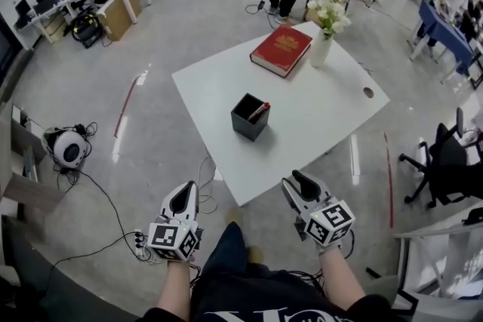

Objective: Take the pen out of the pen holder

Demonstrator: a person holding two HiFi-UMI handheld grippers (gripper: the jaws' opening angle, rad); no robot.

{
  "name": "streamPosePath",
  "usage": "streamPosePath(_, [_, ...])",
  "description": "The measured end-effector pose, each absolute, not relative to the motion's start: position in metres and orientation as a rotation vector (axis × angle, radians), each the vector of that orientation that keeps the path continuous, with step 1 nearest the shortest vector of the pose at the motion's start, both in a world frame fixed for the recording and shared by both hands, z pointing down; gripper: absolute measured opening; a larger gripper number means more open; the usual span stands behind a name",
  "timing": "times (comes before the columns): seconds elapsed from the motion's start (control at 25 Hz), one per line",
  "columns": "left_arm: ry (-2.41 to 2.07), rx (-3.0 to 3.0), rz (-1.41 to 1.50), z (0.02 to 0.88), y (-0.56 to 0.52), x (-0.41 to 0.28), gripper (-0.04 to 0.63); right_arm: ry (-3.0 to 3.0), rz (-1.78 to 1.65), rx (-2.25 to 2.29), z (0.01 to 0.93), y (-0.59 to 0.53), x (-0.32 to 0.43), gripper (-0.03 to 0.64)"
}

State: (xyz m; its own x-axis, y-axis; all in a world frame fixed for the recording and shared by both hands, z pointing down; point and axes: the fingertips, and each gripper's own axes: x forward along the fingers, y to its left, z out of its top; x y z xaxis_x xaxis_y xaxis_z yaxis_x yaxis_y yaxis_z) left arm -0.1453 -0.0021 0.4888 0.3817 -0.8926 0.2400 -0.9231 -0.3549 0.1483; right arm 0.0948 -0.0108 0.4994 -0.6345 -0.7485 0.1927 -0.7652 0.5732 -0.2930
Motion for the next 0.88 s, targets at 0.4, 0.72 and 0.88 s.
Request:
streamPosePath(0.4, [-1.521, 2.454, 0.172, 0.476, -0.087, -0.140, 0.003, -2.705, 0.567, 1.405, 0.493, -0.075, 0.094, 0.158])
streamPosePath(0.72, [-1.434, 2.478, 0.181, 0.485, -0.134, -0.140, 0.003, -2.667, 0.584, 1.450, 0.495, -0.108, 0.083, 0.158])
streamPosePath(0.88, [-1.390, 2.496, 0.178, 0.487, -0.157, -0.138, 0.003, -2.646, 0.585, 1.477, 0.495, -0.125, 0.079, 0.158])
